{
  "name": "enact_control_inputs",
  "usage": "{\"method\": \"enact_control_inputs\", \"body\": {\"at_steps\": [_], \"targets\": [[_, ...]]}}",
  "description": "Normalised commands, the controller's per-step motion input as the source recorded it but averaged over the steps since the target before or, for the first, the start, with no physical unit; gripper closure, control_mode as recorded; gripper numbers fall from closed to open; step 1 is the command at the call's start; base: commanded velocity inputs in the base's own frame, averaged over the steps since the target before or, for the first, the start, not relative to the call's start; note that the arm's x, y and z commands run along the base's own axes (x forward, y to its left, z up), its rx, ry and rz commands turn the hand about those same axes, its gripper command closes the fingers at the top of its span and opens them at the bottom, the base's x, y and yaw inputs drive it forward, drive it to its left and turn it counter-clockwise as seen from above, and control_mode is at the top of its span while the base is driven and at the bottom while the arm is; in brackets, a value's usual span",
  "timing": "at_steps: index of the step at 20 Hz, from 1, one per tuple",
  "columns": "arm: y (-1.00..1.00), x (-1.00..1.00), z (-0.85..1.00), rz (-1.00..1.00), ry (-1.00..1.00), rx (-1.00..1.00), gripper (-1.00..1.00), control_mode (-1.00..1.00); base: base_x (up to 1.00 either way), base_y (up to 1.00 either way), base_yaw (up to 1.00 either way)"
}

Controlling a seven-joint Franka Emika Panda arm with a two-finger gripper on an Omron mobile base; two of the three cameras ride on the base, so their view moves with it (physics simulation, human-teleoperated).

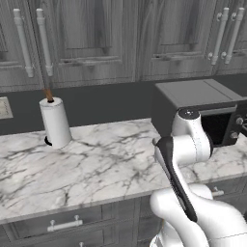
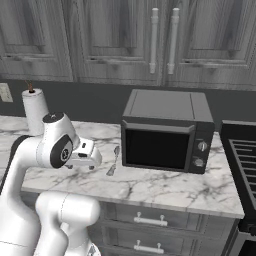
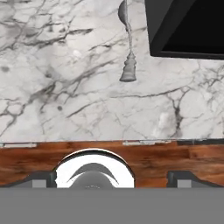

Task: Take the fork and place it on the left side of the plate. Then take the spoon and place it on the right side of the plate. Make sure they're directly next to the plate.

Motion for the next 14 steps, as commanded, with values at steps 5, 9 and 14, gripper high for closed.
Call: {"method": "enact_control_inputs", "body": {"at_steps": [5,9,14], "targets": [[0.0,0.29,-0.2,-0.22,0.0,0.0,-1.0,-1.0,0.0,0.0,0.0],[-0.09,0.42,-0.22,-0.11,0.0,0.0,-1.0,-1.0,0.0,0.0,0.0],[-0.29,0.44,-0.23,0.0,0.0,0.0,-1.0,-1.0,0.0,0.0,0.0]]}}
